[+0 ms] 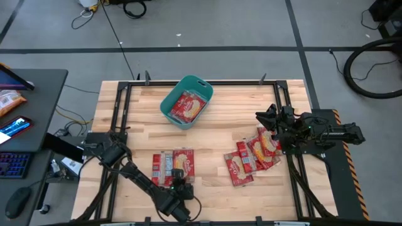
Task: Sort popcorn bags into baskets
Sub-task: Put the red popcorn bag into the blue bin
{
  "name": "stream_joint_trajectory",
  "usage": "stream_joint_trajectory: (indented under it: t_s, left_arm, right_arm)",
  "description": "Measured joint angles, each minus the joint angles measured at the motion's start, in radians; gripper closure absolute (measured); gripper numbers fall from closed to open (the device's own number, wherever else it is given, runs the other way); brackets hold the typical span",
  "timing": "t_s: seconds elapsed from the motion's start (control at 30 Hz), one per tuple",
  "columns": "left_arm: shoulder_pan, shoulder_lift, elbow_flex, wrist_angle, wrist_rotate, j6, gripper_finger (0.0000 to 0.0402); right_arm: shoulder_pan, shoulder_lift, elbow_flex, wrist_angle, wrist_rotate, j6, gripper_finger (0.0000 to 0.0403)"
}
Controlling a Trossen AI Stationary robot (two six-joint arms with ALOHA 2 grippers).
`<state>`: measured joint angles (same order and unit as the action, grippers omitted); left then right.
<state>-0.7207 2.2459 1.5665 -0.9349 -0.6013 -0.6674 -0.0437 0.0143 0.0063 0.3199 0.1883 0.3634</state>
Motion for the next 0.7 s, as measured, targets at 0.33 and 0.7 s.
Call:
stream_joint_trajectory:
  t_s: [0.33,0.7]
  left_arm:
    - [0.009,-0.023,0.002,-0.043,0.018,-0.008,0.0397]
    - [0.033,-0.13,0.013,-0.139,-0.004,-0.028,0.04]
  right_arm:
    - [0.0,0.0,0.0,0.0,0.0,0.0,0.0291]
    - [0.0,0.0,0.0,0.0,0.0,0.0,0.0291]
